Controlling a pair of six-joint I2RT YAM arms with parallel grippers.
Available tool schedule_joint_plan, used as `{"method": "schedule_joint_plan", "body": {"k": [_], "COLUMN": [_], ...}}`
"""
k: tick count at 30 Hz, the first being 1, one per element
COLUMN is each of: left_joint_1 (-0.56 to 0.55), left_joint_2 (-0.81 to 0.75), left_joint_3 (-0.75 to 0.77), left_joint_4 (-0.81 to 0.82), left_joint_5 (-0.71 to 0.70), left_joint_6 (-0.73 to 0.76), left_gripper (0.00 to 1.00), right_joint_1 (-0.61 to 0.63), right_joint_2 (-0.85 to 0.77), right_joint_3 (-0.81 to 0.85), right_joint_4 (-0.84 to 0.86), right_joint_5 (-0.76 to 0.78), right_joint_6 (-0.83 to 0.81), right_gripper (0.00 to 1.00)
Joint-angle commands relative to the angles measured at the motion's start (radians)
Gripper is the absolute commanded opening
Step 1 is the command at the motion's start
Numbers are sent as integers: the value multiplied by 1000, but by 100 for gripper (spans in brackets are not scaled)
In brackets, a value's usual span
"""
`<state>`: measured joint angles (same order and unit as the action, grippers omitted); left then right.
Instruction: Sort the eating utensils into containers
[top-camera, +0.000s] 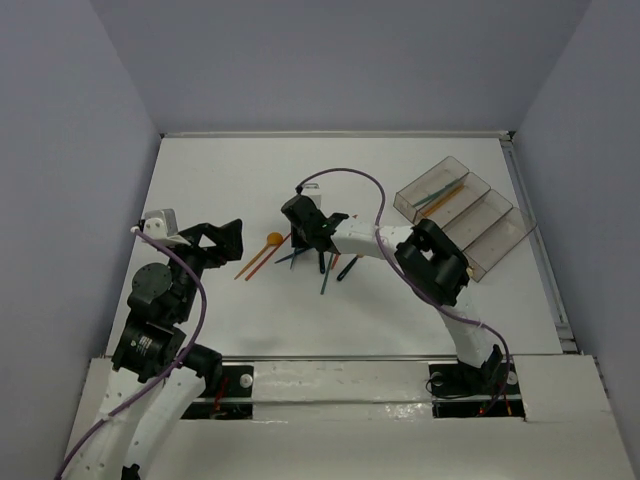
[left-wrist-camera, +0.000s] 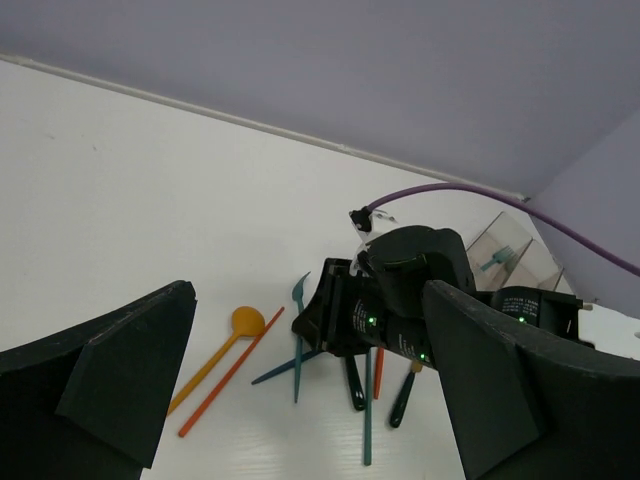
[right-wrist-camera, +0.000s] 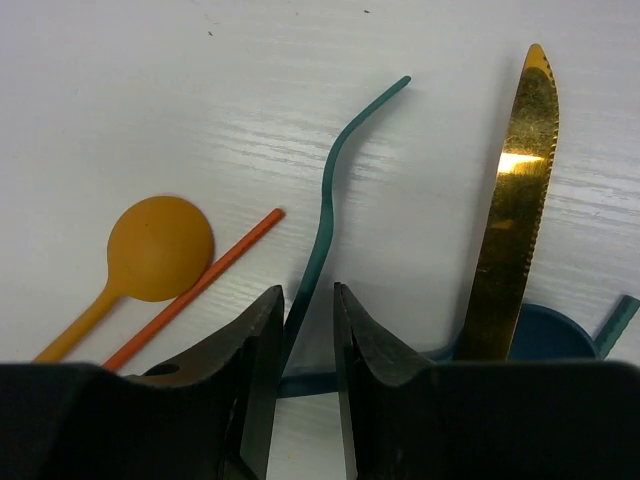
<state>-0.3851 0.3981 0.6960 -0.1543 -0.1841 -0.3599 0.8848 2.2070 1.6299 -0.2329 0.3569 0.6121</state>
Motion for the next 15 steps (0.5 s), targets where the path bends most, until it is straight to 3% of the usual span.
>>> {"method": "schedule_joint_plan", "body": {"k": [1, 10, 15], "left_joint_1": [-5, -5, -5], "left_joint_2": [1, 5, 5], "left_joint_3": [7, 7, 7], "left_joint_4": [52, 53, 55], "left_joint_5": [15, 23, 26], "left_joint_6": [13, 13, 13], "left_gripper": [99, 99, 99], "right_joint_1": [2, 2, 2], "right_joint_2": [6, 2, -24], "right_joint_3": [16, -1, -22], "right_joint_4": [9, 29, 49], "right_joint_5": [-3, 57, 112], "right_joint_6": [31, 95, 118], "right_gripper": [31, 20, 7]}}
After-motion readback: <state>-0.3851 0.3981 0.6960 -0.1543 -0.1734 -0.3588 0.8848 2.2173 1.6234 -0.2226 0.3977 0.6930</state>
